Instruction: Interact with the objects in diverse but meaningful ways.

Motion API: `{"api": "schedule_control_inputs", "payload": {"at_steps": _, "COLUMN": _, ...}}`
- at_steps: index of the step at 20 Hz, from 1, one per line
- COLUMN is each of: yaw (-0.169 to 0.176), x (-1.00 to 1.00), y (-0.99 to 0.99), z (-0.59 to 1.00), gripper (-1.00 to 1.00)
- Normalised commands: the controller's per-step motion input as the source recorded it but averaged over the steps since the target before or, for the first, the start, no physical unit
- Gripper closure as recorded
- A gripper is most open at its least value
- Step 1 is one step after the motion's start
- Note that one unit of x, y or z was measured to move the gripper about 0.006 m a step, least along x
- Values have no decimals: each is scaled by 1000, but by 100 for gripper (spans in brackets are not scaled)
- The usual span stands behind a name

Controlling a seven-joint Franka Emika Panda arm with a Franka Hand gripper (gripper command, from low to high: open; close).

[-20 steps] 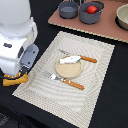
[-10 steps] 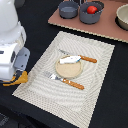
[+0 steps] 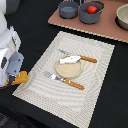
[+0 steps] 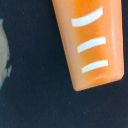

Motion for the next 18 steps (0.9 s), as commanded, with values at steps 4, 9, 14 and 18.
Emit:
{"api": "schedule_control_inputs", "payload": {"at_steps": 4, "yaw": 103, "x": 0, "y": 0, "z": -2, "gripper": -100}}
{"api": "schedule_control_inputs", "payload": {"at_steps": 9, "yaw": 117, "x": -3, "y": -25, "z": -29, "gripper": -100}}
{"api": "schedule_control_inputs", "payload": {"at_steps": 14, "yaw": 44, "x": 89, "y": -51, "z": -122, "gripper": -100}}
{"api": "schedule_control_inputs", "payload": {"at_steps": 18, "yaw": 34, "x": 121, "y": -67, "z": -181, "gripper": -100}}
